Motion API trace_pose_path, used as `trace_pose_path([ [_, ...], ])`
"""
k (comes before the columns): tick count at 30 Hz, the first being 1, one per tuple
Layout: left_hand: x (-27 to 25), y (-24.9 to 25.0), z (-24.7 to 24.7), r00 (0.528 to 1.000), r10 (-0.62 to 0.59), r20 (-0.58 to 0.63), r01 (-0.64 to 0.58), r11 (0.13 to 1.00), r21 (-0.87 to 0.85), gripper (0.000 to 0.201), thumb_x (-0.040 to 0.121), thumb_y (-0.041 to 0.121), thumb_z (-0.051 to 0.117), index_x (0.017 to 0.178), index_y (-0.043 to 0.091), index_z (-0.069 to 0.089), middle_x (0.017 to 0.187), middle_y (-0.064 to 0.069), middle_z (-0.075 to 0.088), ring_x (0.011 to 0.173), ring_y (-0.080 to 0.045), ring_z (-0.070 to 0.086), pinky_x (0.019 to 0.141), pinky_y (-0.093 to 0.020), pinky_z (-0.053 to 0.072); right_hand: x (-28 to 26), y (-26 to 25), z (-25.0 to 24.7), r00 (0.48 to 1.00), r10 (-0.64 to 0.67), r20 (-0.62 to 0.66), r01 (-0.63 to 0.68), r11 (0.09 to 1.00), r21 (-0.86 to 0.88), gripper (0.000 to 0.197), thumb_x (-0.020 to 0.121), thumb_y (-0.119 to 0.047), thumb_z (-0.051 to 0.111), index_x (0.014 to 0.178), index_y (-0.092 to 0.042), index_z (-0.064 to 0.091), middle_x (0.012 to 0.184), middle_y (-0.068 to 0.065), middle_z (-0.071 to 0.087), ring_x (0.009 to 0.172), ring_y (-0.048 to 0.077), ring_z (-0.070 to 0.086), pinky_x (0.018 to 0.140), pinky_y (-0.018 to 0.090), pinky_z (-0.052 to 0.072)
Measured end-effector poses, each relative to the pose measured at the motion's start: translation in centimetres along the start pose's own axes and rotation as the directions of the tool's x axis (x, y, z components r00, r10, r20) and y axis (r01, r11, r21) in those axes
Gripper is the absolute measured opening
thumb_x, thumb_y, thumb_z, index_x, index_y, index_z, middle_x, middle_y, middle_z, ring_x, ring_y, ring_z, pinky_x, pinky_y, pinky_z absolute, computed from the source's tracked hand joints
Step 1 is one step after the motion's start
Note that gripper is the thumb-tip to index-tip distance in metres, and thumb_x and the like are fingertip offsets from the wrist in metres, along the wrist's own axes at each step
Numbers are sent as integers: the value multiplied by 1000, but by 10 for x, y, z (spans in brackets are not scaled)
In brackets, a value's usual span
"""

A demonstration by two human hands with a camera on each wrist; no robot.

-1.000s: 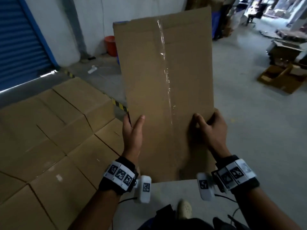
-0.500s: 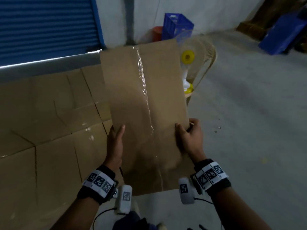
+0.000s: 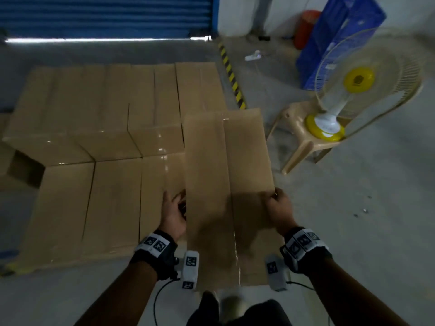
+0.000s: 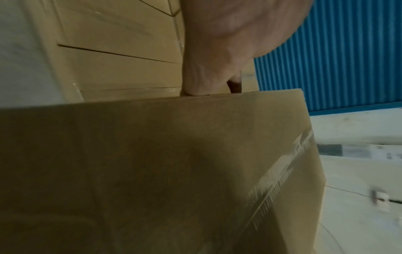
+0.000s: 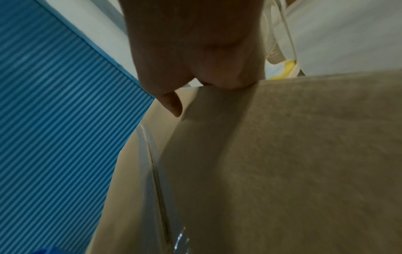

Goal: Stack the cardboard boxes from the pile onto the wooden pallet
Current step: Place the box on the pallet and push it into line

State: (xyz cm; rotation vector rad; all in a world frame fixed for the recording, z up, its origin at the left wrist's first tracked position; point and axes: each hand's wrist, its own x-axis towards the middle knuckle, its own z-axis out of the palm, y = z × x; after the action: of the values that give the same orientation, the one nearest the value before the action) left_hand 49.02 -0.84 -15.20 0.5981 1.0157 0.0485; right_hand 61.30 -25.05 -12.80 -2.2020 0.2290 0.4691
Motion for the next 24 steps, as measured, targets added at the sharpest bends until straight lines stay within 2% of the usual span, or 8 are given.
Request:
trace_pose_path([
  [3, 19, -11, -8, 997, -44, -58, 43, 999, -28, 80, 95, 76, 30, 142, 18, 56, 134, -18, 62, 122, -37, 57, 94, -50, 48, 20, 13, 15, 997, 23, 69, -19, 998, -51, 46, 77, -49, 54, 108, -17, 63, 100, 10, 68, 93, 33, 63, 84, 49, 54],
  [7, 53, -25, -15, 992, -50, -114, 47, 999, -28, 79, 97, 74, 25, 138, 16, 60, 128, -17, 66, 122, -36, 57, 98, -49, 47, 54, 33, 33, 985, 42, 168, -25, 995, -101, 25, 91, -28, 61, 112, -13, 62, 100, 10, 66, 98, 34, 64, 85, 47, 53],
  [11, 86, -39, -17, 990, -37, -135, 42, 999, 32, 75, 101, 69, 23, 139, 16, 60, 124, -17, 69, 112, -31, 63, 102, -42, 45, 85, 45, 48, 970, 35, 240, -3, 991, -131, 63, 73, -42, 52, 130, -14, 55, 107, 11, 62, 101, 34, 60, 82, 41, 49],
  [14, 116, -53, -21, 988, -36, -148, 48, 996, 76, 70, 103, 65, 21, 139, 19, 60, 107, -7, 72, 85, -20, 62, 77, -34, 48, 112, 63, 62, 966, 1, 258, 33, 991, -128, 70, 72, -39, 52, 137, -16, 50, 112, 14, 63, 100, 35, 61, 81, 41, 50],
  [16, 133, -62, -22, 988, -14, -153, 33, 992, 123, 67, 105, 62, 21, 139, 20, 60, 94, -3, 72, 81, -19, 61, 71, -33, 45, 131, 75, 72, 961, 14, 276, 27, 989, -142, 62, 80, -33, 59, 139, -18, 47, 115, 14, 64, 100, 35, 62, 82, 46, 52],
  [19, 147, -72, -13, 994, 9, -112, 13, 981, 191, 61, 106, 57, 21, 137, 21, 60, 110, -4, 74, 99, -20, 65, 76, -33, 50, 154, 86, 88, 951, 93, 296, -34, 979, -200, 41, 92, -26, 57, 131, -21, 48, 106, 9, 62, 94, 32, 62, 70, 35, 45],
  [22, 155, -75, 2, 994, 36, -104, -12, 974, 226, 53, 109, 50, 20, 120, 24, 65, 99, 1, 77, 95, -15, 68, 72, -30, 52, 181, 102, 102, 930, 78, 360, -28, 989, -143, 43, 88, -31, 56, 124, -8, 54, 101, 13, 66, 83, 31, 66, 59, 30, 49],
  [24, 161, -74, 9, 992, 60, -111, -34, 974, 225, 50, 109, 48, 21, 114, 23, 64, 98, 2, 75, 98, -14, 67, 74, -31, 51, 194, 108, 106, 921, 45, 387, -10, 996, -92, 31, 96, -13, 56, 124, 2, 53, 108, 20, 66, 82, 29, 66, 53, 26, 52],
])
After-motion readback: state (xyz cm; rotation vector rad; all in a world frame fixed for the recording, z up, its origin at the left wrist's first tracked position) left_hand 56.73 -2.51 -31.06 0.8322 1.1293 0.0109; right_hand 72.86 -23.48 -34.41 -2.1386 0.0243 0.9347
